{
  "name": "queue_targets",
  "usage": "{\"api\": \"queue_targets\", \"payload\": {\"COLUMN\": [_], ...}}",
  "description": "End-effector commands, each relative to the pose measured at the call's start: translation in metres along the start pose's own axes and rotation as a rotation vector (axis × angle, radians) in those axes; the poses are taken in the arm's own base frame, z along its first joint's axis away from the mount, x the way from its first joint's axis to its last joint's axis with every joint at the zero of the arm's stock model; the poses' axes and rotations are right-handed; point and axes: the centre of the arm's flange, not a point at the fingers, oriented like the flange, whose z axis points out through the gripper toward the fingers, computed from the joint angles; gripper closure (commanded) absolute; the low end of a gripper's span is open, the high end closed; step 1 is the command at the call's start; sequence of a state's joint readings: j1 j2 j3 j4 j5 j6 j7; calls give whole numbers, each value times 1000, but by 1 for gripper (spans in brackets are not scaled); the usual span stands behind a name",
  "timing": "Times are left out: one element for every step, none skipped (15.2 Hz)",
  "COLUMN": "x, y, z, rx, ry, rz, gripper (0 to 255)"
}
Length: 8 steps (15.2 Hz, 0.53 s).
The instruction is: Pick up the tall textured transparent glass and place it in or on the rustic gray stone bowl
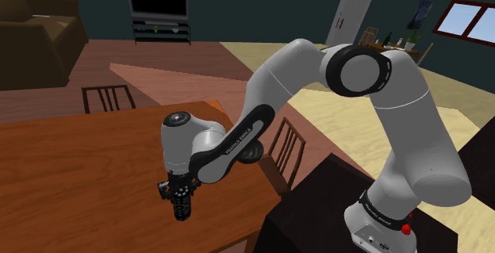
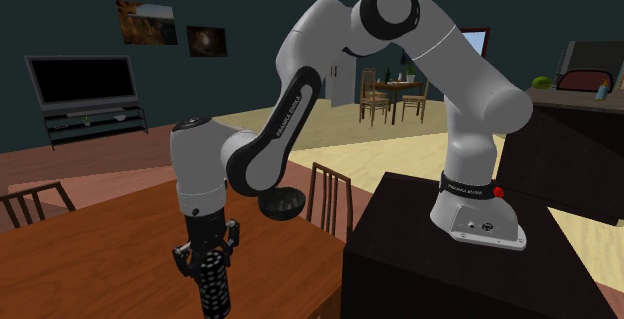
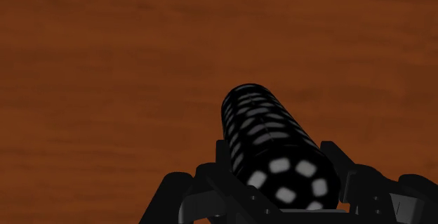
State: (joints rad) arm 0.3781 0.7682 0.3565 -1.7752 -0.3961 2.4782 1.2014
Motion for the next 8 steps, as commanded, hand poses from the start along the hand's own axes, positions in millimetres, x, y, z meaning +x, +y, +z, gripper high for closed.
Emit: {"api": "queue_targets", "payload": {"x": [0, 0, 0, 0, 0, 0, 0, 0], "y": [0, 0, 0, 0, 0, 0, 0, 0], "z": [-8, -13, -18, -24, -29, -34, -39, -45], "rx": [0, 0, 0, 0, 0, 0, 0, 0], "ry": [0, 0, 0, 0, 0, 0, 0, 0], "rz": [0, 0, 0, 0, 0, 0, 0, 0], "gripper": [255, 255, 255, 255, 255, 255, 255, 255]}}
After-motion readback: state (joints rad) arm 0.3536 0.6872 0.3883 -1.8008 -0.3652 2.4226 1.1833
